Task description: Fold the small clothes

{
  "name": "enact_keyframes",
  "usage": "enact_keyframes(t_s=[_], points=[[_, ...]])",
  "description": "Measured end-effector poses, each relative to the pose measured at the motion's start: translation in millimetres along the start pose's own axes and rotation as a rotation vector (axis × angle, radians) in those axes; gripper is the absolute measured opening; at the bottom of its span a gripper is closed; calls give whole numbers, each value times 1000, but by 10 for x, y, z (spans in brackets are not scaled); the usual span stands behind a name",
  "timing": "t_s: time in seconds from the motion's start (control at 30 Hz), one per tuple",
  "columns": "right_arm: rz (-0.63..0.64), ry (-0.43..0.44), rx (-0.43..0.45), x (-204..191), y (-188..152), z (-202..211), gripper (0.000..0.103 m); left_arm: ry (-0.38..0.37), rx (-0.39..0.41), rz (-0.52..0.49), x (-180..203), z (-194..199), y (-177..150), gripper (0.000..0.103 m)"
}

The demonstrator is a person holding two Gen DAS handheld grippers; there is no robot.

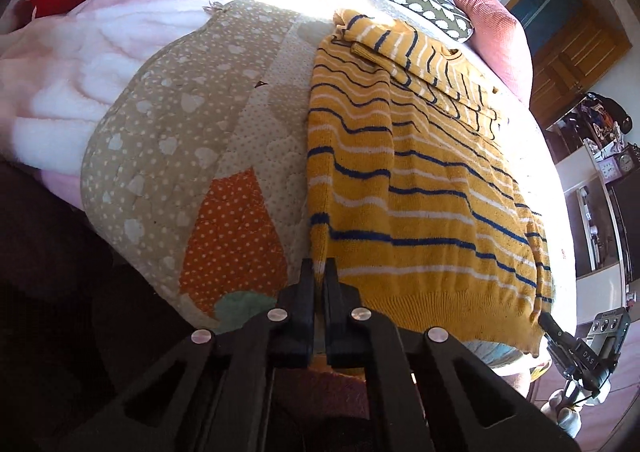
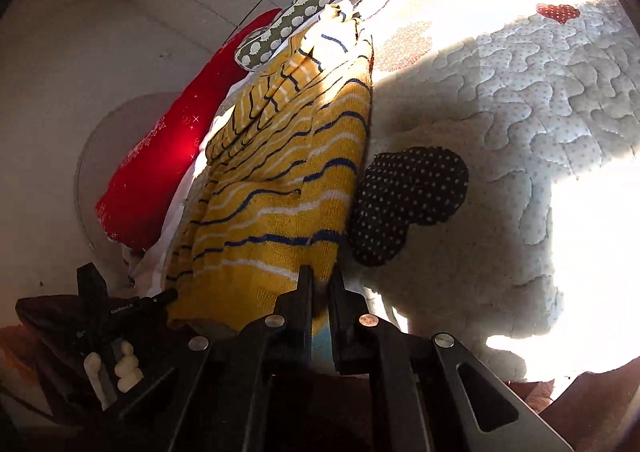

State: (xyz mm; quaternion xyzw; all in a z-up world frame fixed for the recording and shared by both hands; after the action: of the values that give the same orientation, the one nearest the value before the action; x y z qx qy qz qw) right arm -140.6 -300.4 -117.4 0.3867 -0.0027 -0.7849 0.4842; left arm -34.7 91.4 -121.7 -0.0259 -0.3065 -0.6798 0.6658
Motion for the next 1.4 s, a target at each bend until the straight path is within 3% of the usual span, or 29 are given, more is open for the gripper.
enact_keyframes(t_s=[0.17,0.27,0.3,0.37,0.4,0.43,0.63,0.73,0.93,1.17,1.4], points=[[-35,-6,-41,150,-207,28,5,22,-1,-11,-10,14,-77,4],[-19,-4,-16,130,-176,76,5,36,-4,-10,-37,-4,-110,5],[-1,-6,-6,95,-150,90,9,47,-3,-15,-51,-1,-128,7],[36,-24,14,28,-102,111,30,71,7,-25,-76,-3,-135,30],[48,-29,19,2,-76,102,43,87,20,-28,-89,2,-132,35],[60,-34,19,-19,-52,82,47,103,34,-33,-96,8,-123,41],[113,-61,-8,-129,50,-89,47,205,80,-100,-30,-12,-58,48],[137,-80,-35,-175,83,-206,47,275,91,-142,9,-55,-32,48],[116,-63,-59,-188,151,-353,56,298,79,-179,51,-190,-6,48],[122,-53,-42,-182,150,-375,59,331,73,-211,99,-241,-1,51],[148,-22,-24,-346,133,-441,96,307,61,-195,86,-242,-2,51]])
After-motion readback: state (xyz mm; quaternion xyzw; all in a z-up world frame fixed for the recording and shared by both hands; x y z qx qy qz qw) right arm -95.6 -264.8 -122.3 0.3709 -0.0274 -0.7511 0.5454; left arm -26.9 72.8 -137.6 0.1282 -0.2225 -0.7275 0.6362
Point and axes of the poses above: each gripper's, at about its wrist camera, not at the fingertips, and z roughly against the way its jaws point, x to its right, y to its top, the point moved 6 cm from there along -z, roughly the way its jaws point, and after that the axes turned 8 degrees about -y, right-handed, at the moved point
